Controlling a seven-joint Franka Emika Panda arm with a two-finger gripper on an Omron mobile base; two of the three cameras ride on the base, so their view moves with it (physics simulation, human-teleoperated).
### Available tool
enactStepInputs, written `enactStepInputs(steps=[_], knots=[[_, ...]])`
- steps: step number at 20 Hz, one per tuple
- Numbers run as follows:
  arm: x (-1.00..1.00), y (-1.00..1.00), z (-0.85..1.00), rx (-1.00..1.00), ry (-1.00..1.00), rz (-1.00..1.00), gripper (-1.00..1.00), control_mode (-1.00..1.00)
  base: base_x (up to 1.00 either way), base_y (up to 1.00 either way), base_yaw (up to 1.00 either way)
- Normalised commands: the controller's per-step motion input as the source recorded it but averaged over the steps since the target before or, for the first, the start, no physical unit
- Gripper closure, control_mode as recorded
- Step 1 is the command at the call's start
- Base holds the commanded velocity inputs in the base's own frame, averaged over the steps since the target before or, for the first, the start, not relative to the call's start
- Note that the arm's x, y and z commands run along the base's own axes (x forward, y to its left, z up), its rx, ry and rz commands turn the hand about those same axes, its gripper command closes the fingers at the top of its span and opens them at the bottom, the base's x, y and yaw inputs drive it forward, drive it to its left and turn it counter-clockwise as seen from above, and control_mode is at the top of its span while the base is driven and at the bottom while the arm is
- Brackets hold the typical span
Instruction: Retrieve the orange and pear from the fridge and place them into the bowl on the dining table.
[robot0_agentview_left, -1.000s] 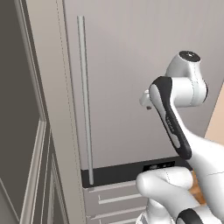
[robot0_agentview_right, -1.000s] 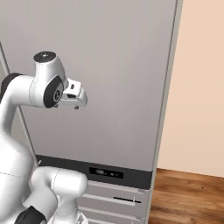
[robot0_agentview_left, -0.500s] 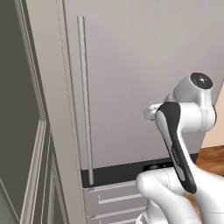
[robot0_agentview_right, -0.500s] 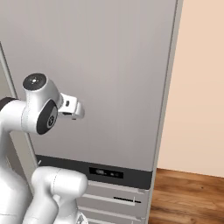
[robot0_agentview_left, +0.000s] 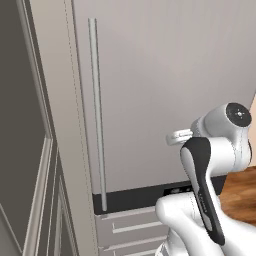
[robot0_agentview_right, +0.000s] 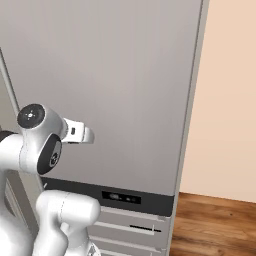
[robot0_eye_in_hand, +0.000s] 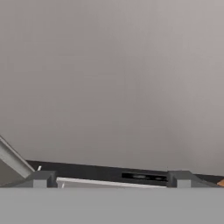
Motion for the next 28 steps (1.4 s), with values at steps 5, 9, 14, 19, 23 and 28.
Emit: enactStepInputs(steps=[5, 9, 14, 19, 23, 28], knots=[[-0.12, 0.0, 0.0, 0.0, -0.1, 0.0, -1.0, -1.0, 0.0, 0.0, 0.0], [0.0, 0.0, 0.0, 0.0, 0.0, 0.0, -1.0, 1.0, 0.0, 0.0, 0.0], [0.0, 0.0, 0.0, 0.0, 0.0, 0.0, -1.0, 1.0, -0.16, 0.0, 0.0], [0.0, 0.0, 0.0, 0.0, 0.0, 0.0, -1.0, 1.0, -0.51, 0.0, 0.0], [0.0, 0.0, 0.0, 0.0, 0.0, 0.0, -1.0, 1.0, -0.5, 0.0, 0.0], [0.0, 0.0, 0.0, 0.0, 0.0, 0.0, -1.0, 1.0, -0.45, 0.01, 0.0]])
